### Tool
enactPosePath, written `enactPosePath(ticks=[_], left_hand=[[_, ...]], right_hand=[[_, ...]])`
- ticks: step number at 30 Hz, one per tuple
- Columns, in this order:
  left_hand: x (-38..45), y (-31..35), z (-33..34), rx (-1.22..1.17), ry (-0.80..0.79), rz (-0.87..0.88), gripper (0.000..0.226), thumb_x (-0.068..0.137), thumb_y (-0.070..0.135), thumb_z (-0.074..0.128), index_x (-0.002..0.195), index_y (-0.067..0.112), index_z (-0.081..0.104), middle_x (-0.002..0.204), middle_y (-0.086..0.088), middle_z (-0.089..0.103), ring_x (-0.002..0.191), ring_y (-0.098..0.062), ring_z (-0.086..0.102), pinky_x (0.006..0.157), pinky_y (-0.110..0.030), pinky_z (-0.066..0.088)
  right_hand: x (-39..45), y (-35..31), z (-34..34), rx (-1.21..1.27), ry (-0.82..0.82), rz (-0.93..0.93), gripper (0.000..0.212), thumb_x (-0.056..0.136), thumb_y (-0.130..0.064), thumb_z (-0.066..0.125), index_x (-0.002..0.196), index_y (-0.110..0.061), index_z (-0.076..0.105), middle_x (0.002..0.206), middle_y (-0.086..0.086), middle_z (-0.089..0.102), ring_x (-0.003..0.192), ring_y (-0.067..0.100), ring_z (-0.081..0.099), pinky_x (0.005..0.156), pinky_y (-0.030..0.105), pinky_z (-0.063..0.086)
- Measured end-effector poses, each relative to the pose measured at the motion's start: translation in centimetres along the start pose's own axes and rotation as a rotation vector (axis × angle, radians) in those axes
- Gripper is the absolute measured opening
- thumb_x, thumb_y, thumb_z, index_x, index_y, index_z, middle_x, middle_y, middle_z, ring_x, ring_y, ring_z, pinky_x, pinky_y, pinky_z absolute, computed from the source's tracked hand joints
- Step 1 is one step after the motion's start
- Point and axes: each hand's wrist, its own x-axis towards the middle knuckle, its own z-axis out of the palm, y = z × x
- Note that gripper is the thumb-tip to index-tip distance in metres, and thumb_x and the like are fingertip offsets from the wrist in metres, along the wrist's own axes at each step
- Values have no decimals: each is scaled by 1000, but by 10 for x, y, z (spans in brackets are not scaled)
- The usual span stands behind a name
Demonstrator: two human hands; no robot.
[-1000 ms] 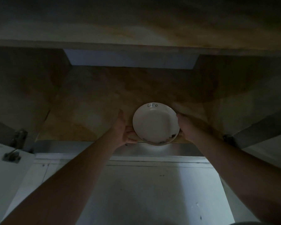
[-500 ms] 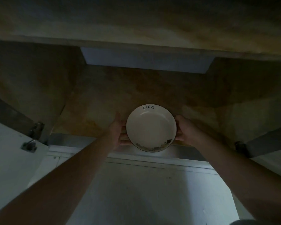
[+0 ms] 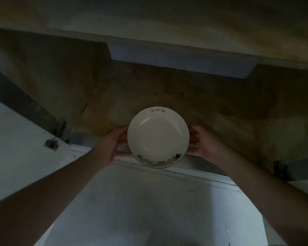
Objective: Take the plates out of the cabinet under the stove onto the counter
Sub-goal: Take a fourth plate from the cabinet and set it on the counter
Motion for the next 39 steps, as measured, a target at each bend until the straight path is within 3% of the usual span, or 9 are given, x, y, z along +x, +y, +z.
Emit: enactPosePath(ticks=[4, 14, 17, 21, 24, 28, 32, 35, 39], left_hand=[[-45, 16, -8, -20, 49, -43, 28, 96, 37, 53, 113, 20, 68, 103, -1, 74, 98, -23, 69, 61, -43, 59], [-214, 74, -56, -74, 223, -117, 23, 93, 43, 53, 99, 34, 74, 101, 7, 73, 98, -21, 68, 62, -44, 60], [-267, 91, -66, -103, 218, -142, 28, 83, 49, 58, 101, 35, 74, 103, 9, 73, 101, -21, 67, 67, -47, 60], [-334, 120, -76, -133, 205, -153, 52, 58, 61, 66, 102, 33, 75, 103, 9, 72, 100, -21, 67, 71, -49, 60], [-384, 144, -87, -125, 226, -163, 44, 74, 52, 65, 110, 29, 73, 111, 4, 69, 103, -21, 66, 68, -46, 60], [-458, 203, -111, -34, 226, -95, 29, 95, 38, 49, 113, 33, 71, 117, 2, 66, 103, -19, 66, 66, -44, 60], [-540, 280, -134, -40, 215, -9, 42, 75, 55, 59, 108, 32, 74, 112, 4, 68, 99, -19, 68, 63, -44, 59], [-589, 329, -146, -58, 205, 79, 40, 85, 52, 53, 111, 30, 74, 114, 1, 67, 102, -25, 65, 61, -45, 59], [-644, 386, -147, -41, 198, 155, 42, 80, 53, 53, 108, 30, 74, 116, -2, 66, 101, -23, 65, 60, -44, 59]], right_hand=[[-36, -3, 19, -43, -9, 64, 34, 101, -36, 44, 119, -15, 62, 111, 13, 68, 105, 33, 64, 81, 50, 58], [-185, -43, 82, -81, -216, 177, 36, 90, -38, 57, 120, -22, 66, 116, 6, 64, 103, 25, 63, 82, 49, 58], [-234, -56, 96, -88, -216, 188, 32, 93, -38, 55, 120, -26, 66, 123, 7, 61, 110, 29, 61, 87, 51, 56], [-299, -71, 118, -124, -223, 214, 29, 97, -42, 53, 124, -35, 64, 132, 2, 61, 120, 28, 59, 87, 49, 57], [-349, -84, 138, -179, -239, 190, 28, 100, -36, 53, 126, -42, 61, 130, -3, 62, 116, 23, 63, 83, 47, 58], [-423, -116, 183, -244, -238, 104, 26, 99, -39, 54, 121, -52, 60, 127, -8, 64, 112, 18, 65, 83, 43, 59], [-499, -164, 230, -209, -250, 64, 29, 97, -47, 53, 125, -43, 60, 128, -7, 62, 110, 19, 64, 76, 38, 60], [-551, -201, 252, -179, -290, 1, 33, 97, -48, 50, 127, -39, 60, 128, -7, 63, 107, 17, 66, 72, 35, 60], [-611, -245, 269, -147, -343, -61, 35, 102, -39, 42, 132, -33, 58, 133, 3, 60, 117, 27, 62, 87, 47, 58]])
